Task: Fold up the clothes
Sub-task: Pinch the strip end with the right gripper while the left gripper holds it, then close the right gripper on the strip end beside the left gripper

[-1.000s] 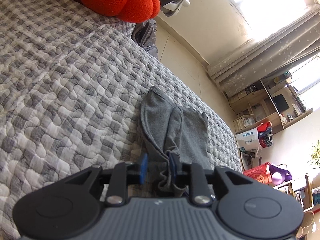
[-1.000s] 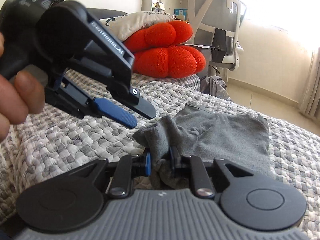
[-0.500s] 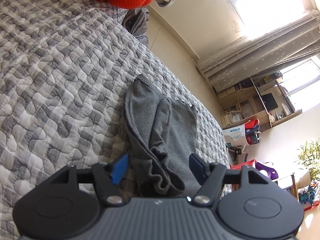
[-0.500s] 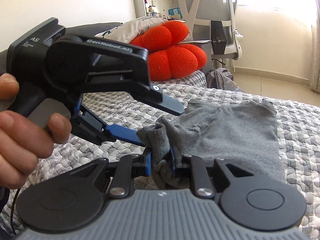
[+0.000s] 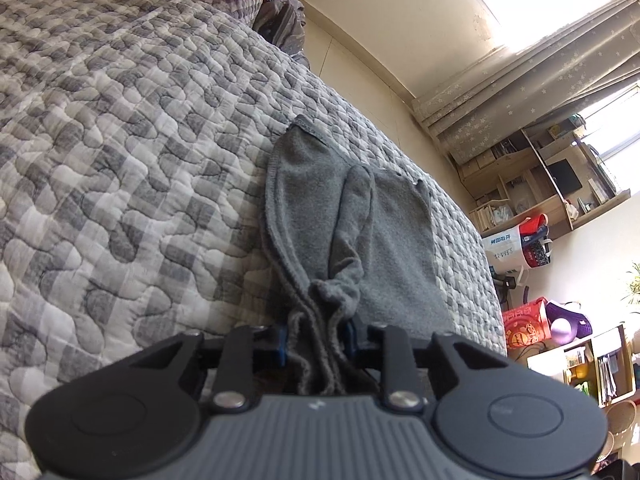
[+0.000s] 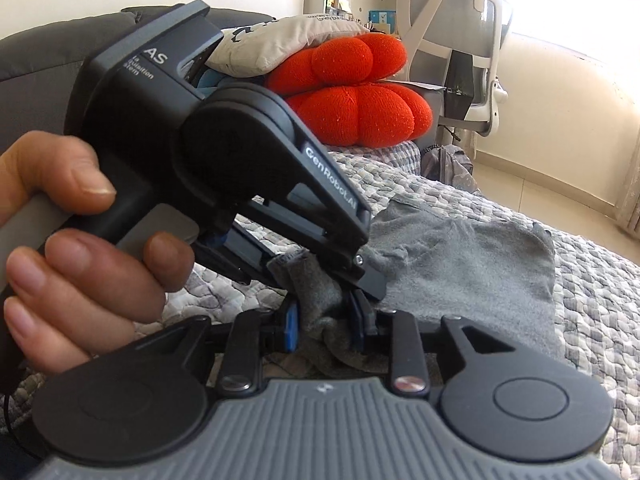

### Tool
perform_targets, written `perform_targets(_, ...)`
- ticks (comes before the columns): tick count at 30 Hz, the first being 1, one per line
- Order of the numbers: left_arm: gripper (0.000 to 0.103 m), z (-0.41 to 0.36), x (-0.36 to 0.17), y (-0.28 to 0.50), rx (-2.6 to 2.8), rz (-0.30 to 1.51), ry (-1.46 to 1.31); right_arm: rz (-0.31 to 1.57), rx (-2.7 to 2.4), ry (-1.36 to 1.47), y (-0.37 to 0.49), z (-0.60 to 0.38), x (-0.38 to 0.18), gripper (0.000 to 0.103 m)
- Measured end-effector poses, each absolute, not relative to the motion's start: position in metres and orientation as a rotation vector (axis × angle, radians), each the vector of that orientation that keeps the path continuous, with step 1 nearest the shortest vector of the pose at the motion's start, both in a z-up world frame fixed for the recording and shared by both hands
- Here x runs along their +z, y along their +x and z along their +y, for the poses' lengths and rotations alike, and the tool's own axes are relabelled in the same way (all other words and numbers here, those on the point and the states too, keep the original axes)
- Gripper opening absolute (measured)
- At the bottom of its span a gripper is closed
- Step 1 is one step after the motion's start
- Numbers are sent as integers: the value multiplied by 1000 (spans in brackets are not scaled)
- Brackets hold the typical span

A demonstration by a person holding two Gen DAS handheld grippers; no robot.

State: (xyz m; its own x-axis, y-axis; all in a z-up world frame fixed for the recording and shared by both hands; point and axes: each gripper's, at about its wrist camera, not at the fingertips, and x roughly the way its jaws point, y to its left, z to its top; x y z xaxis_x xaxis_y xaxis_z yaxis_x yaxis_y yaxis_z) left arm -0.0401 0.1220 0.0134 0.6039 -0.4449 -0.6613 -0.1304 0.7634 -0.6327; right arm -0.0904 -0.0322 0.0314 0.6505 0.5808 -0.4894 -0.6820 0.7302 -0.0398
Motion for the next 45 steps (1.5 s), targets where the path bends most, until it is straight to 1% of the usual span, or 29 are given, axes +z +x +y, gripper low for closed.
perform_targets(1,20,124,12,-41,-201,920,-710,472,731,-221,-93,-35,33,35)
perform_targets(2,20,126,11,-42,-199,919,-721,472,738,-214,-96,-38,35,41)
perform_targets(3,20,127,11,-42,-198,918,-731,468,742,-200,-100,-45,38,50)
perform_targets(4,19,128,10,-43,-197,917,-736,462,735,-187,-104,-52,40,54)
perform_targets(6,19,127,11,-44,-198,913,-733,451,710,-149,-110,-70,43,56)
perform_targets(9,19,127,12,-45,-199,909,-726,464,622,27,-108,-113,48,57)
perform_targets(10,20,128,11,-45,-201,907,-726,478,600,120,-104,-131,47,58)
perform_targets(11,20,128,11,-46,-201,905,-727,491,576,214,-101,-149,46,60)
perform_targets(12,20,129,10,-46,-202,904,-730,517,529,354,-94,-172,42,66)
perform_targets(13,20,129,9,-46,-204,904,-737,533,492,449,-91,-188,38,67)
perform_targets(18,20,135,5,-47,-211,910,-782,647,480,805,-75,-223,5,67)
perform_targets(20,20,135,4,-47,-213,908,-783,657,480,862,-74,-224,2,67)
perform_targets(21,20,135,5,-48,-214,906,-780,662,480,890,-74,-224,1,69)
perform_targets(24,20,134,6,-49,-213,899,-764,684,481,901,-70,-217,9,74)
perform_targets(28,20,132,6,-50,-207,891,-755,737,469,789,-60,-196,16,74)
perform_targets(31,20,131,6,-51,-203,886,-754,727,434,771,-56,-186,16,74)
perform_targets(39,20,136,2,-50,-214,886,-786,733,404,792,-57,-176,14,74)
perform_targets(45,20,136,0,-52,-216,877,-793,732,343,832,-55,-173,13,70)
